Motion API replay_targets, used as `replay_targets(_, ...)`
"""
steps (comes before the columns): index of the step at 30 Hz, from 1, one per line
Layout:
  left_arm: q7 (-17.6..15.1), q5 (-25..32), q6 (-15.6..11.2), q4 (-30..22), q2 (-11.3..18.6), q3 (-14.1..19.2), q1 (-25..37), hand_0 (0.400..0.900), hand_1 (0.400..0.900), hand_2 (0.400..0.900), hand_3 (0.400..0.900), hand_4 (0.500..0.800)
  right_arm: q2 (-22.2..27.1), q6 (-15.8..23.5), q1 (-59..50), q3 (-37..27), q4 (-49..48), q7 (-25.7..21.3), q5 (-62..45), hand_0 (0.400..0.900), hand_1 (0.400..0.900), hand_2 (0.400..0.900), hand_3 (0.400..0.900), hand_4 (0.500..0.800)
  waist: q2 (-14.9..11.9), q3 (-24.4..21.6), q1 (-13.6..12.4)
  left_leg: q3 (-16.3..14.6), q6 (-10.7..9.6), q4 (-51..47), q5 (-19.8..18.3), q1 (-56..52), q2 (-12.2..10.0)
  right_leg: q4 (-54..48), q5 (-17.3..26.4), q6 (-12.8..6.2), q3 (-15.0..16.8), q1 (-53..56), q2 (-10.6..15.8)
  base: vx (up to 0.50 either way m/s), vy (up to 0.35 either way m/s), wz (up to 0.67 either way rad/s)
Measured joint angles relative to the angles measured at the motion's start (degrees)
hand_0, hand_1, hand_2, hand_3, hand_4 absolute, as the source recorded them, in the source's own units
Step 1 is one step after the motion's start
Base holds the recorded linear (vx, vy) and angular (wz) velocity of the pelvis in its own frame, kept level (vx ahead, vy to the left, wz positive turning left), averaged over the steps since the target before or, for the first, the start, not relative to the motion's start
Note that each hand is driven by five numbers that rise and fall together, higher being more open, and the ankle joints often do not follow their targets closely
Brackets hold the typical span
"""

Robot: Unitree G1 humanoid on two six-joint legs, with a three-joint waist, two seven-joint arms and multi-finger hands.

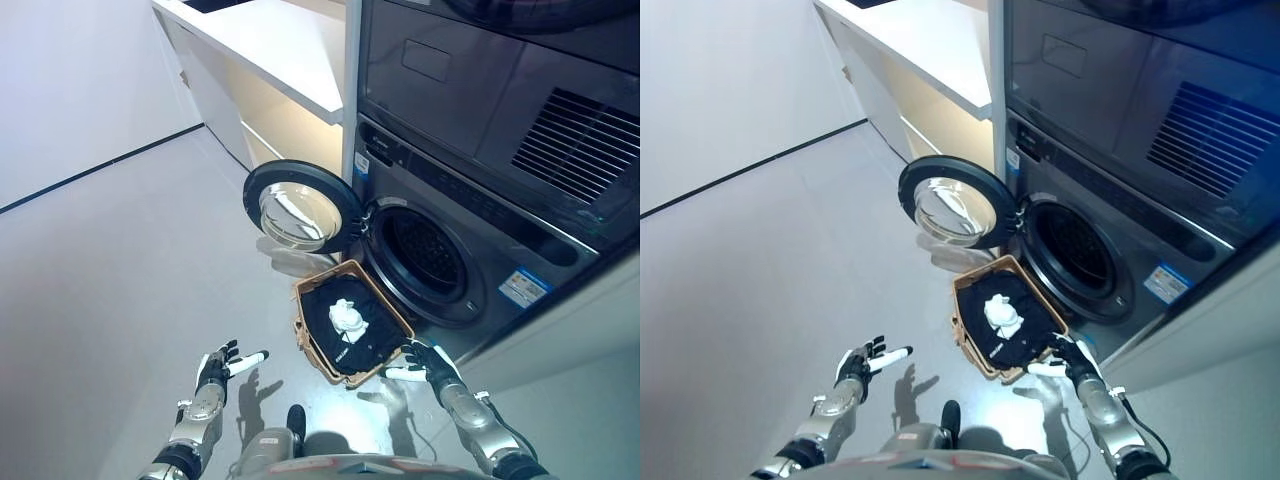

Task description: Put the clothes in the basket into the washing machine.

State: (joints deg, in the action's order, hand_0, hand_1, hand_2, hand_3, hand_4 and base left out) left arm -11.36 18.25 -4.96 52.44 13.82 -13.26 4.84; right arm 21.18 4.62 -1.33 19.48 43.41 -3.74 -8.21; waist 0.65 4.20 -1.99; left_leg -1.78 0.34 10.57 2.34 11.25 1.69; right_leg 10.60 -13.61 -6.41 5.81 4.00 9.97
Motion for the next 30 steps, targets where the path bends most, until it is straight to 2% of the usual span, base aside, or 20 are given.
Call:
replay_targets(4,-0.3,0.0,-0.1,0.2,0.9,-0.3,1.8,0.900,0.900,0.900,0.900,0.800,-0.6,0.0,-4.5,1.3,-0.1,-0.1,0.0,0.900,0.900,0.900,0.900,0.800,-0.8,-1.0,-1.3,-1.1,0.9,-2.4,-0.3,-1.1,0.5,4.4,1.0,-1.60,-0.3,-2.8,0.8,0.19,0.233,0.00)
replay_targets(6,-0.2,0.0,-0.1,0.1,0.9,-0.9,2.2,0.900,0.900,0.900,0.900,0.800,-0.7,0.0,-5.4,1.4,0.3,-0.1,0.0,0.900,0.900,0.900,0.900,0.800,-1.2,-1.8,-1.2,-1.1,1.8,-3.7,-0.4,-2.0,1.2,8.1,1.2,-1.40,-0.4,-4.0,1.3,0.19,0.318,0.12)
replay_targets(7,-0.2,-0.1,-0.1,0.2,1.4,-1.4,2.3,0.900,0.900,0.900,0.900,0.800,-1.6,0.0,-5.7,1.7,0.6,-0.2,0.0,0.900,0.900,0.900,0.900,0.800,-1.6,-2.2,-1.6,-1.3,2.2,-4.1,-0.7,-2.4,2.2,12.2,1.7,-1.10,-0.5,-5.8,1.5,0.14,0.315,0.13)
replay_targets(8,-0.2,-0.1,-0.1,0.4,1.9,-2.3,2.6,0.900,0.900,0.900,0.900,0.800,-1.5,0.0,-6.4,1.7,1.0,-0.7,0.0,0.900,0.900,0.900,0.900,0.800,-1.8,-2.2,-1.5,-1.4,2.6,-4.0,-0.8,-2.7,2.3,17.8,2.0,-0.79,-0.5,-8.5,1.4,0.12,0.289,0.14)
replay_targets(9,-0.1,-0.2,0.2,0.4,2.2,-2.8,2.6,0.900,0.900,0.900,0.900,0.800,-1.8,0.0,-6.1,1.7,0.9,-1.0,-0.1,0.900,0.900,0.900,0.900,0.800,-1.6,-2.3,-0.7,-0.8,2.9,-4.7,-0.7,-3.4,2.5,20.9,3.3,-0.12,-1.8,-9.6,1.8,0.14,0.278,0.13)
replay_targets(11,-0.2,-0.2,0.2,0.5,2.6,-2.6,2.6,0.900,0.900,0.900,0.900,0.800,-2.4,-0.4,-5.6,2.2,1.4,-1.0,-0.3,0.900,0.900,0.900,0.900,0.800,-1.1,-2.1,-0.9,-0.6,3.9,-5.0,-0.7,-4.9,2.4,25.0,6.9,-0.29,-3.2,-10.6,2.6,0.18,0.183,0.17)
replay_targets(12,-0.2,-0.2,0.3,0.5,2.9,-2.7,2.6,0.900,0.900,0.900,0.900,0.800,-2.6,-0.4,-5.3,2.5,1.5,-1.0,-0.4,0.900,0.900,0.900,0.900,0.800,-1.0,-2.0,-0.7,-0.3,4.3,-5.5,-1.0,-5.8,2.5,26.0,7.9,0.76,-5.9,-10.3,3.7,0.20,0.094,0.19)
replay_targets(13,-0.3,-0.2,0.3,0.5,3.2,-2.6,2.6,0.900,0.900,0.900,0.900,0.800,-2.6,-0.6,-5.2,3.0,1.5,-1.0,-0.7,0.900,0.900,0.900,0.900,0.800,-0.9,-1.9,-0.9,-0.4,4.6,-5.9,-1.2,-6.6,2.6,26.6,8.5,1.18,-6.8,-10.5,4.1,0.20,0.060,0.20)
replay_targets(14,-0.4,-0.2,0.3,0.5,3.4,-2.6,2.6,0.900,0.900,0.900,0.900,0.800,-2.7,-0.6,-5.4,3.0,1.4,-1.0,-0.9,0.900,0.900,0.900,0.900,0.800,-0.5,-1.6,-0.8,-0.2,5.4,-6.3,-1.7,-7.2,2.6,26.3,8.1,1.09,-7.6,-10.9,4.4,0.19,0.024,0.25)
replay_targets(17,-0.7,-0.2,0.5,0.7,3.4,-2.7,2.8,0.900,0.900,0.900,0.900,0.800,-2.5,-0.7,-5.4,3.0,1.4,-1.0,-1.3,0.900,0.900,0.900,0.900,0.800,1.0,-0.4,0.7,0.7,5.6,-7.5,-1.3,-8.2,2.6,18.9,7.7,0.45,-10.4,-11.2,5.3,0.16,-0.044,0.33)
replay_targets(20,-0.9,-0.4,0.7,1.4,3.4,-2.8,3.8,0.900,0.900,0.900,0.900,0.800,-2.2,-0.8,-5.1,3.1,1.2,-1.0,-1.9,0.900,0.900,0.900,0.900,0.800,0.8,0.9,2.2,1.8,4.7,-8.1,-0.4,-8.6,2.7,7.9,8.0,-0.97,-11.3,-12.2,4.7,0.10,-0.080,0.22)
replay_targets(23,-1.9,-1.1,1.0,2.5,3.7,-3.4,6.2,0.900,0.900,0.900,0.900,0.800,-1.9,-0.9,-6.1,3.1,0.8,-1.3,-1.9,0.900,0.900,0.900,0.900,0.800,-1.1,3.7,3.7,2.4,3.7,-8.0,-0.4,-8.5,2.8,-0.9,10.7,-2.83,-11.8,-15.1,4.1,-0.01,-0.110,0.07)
replay_targets(25,-2.8,-2.2,1.1,3.0,4.0,-4.7,8.2,0.900,0.900,0.900,0.900,0.800,-1.7,-0.9,-6.9,3.1,0.3,-1.4,-1.9,0.900,0.900,0.900,0.900,0.800,-2.7,5.3,4.3,3.2,1.8,-7.1,-0.7,-7.2,3.3,-3.5,15.5,-2.15,-12.3,-16.4,4.1,-0.03,-0.108,0.07)
replay_targets(26,-2.9,-2.8,1.1,3.0,3.8,-5.7,8.9,0.900,0.900,0.900,0.900,0.800,-1.2,-0.9,-7.1,3.1,0.3,-1.9,-1.9,0.900,0.900,0.900,0.900,0.800,-2.8,5.9,5.1,3.6,0.9,-6.1,-0.9,-6.0,3.1,-3.4,17.5,-1.12,-12.1,-17.0,3.1,-0.09,-0.078,-0.06)
replay_targets(28,-3.4,-4.6,1.1,2.9,3.5,-8.0,10.5,0.900,0.900,0.900,0.900,0.800,0.4,-0.9,-8.5,3.1,-0.7,-2.4,-1.9,0.900,0.900,0.900,0.900,0.800,-1.9,6.7,5.1,3.2,-0.7,-3.4,-2.0,-2.2,1.7,-3.1,18.5,-0.01,-10.9,-20.1,1.2,-0.16,-0.086,0.10)
replay_targets(30,-5.3,-6.2,1.2,3.3,3.5,-10.8,13.3,0.900,0.900,0.900,0.900,0.800,2.1,-0.7,-9.7,2.9,-3.3,-3.6,-1.9,0.900,0.900,0.900,0.900,0.800,-1.1,7.6,6.3,3.3,-1.6,-1.3,-2.3,2.4,0.5,-3.2,19.3,1.01,-11.5,-23.2,0.2,-0.27,-0.109,0.63)
